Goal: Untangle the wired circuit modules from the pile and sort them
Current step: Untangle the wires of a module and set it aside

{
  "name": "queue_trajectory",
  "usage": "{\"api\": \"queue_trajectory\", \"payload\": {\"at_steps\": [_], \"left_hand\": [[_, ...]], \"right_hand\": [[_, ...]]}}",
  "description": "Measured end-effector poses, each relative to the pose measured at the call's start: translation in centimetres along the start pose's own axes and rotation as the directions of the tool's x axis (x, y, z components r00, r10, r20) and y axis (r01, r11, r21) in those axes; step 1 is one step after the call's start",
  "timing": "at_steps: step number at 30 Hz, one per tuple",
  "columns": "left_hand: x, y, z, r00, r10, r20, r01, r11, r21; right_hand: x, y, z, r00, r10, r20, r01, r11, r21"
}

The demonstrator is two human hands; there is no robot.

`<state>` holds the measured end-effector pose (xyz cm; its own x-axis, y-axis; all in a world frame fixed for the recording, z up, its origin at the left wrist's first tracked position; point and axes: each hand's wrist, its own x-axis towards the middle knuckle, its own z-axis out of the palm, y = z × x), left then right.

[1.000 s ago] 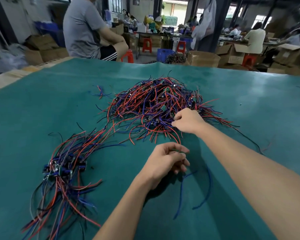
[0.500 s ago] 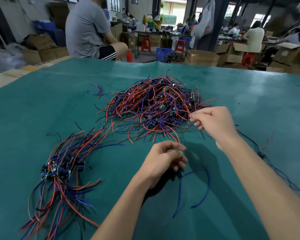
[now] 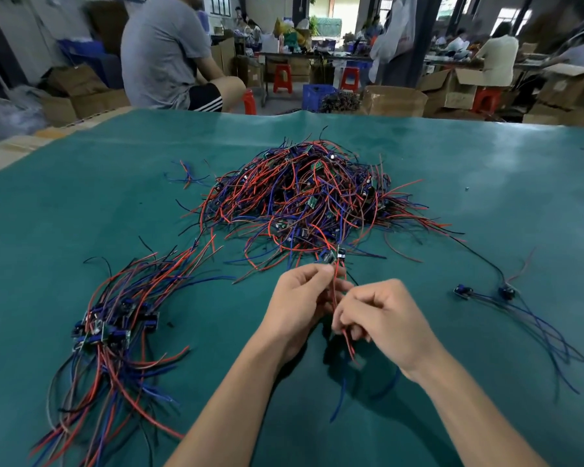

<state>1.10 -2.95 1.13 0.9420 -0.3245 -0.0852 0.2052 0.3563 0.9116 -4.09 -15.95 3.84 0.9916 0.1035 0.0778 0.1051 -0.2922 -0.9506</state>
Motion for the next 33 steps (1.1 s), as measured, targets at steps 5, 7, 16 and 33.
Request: {"api": "queue_trajectory", "payload": {"at_steps": [5, 7, 16, 33], "left_hand": [[-0.1, -0.1, 0.0, 0.996, 0.071, -0.061, -0.065, 0.993, 0.103], [-0.2, -0.2, 0.1, 0.995, 0.099, -0.023, -0.093, 0.977, 0.193], [-0.9, -0.2, 0.7, 0.985, 0.142, 0.101, -0.170, 0.912, 0.373], [-0.7, -0.6, 0.5, 0.991, 0.103, 0.086, -0.124, 0.945, 0.301]], "right_hand": [[0.1, 0.3, -0.3, 0.999, -0.008, 0.050, 0.004, 0.996, 0.092], [0.6, 1.0, -0.8, 0.986, 0.003, -0.167, 0.009, 0.998, 0.068], [1.3, 2.3, -2.3, 0.965, 0.102, -0.243, -0.060, 0.983, 0.175], [1.7, 3.0, -2.4, 0.878, -0.029, -0.478, -0.057, 0.985, -0.164]]}}
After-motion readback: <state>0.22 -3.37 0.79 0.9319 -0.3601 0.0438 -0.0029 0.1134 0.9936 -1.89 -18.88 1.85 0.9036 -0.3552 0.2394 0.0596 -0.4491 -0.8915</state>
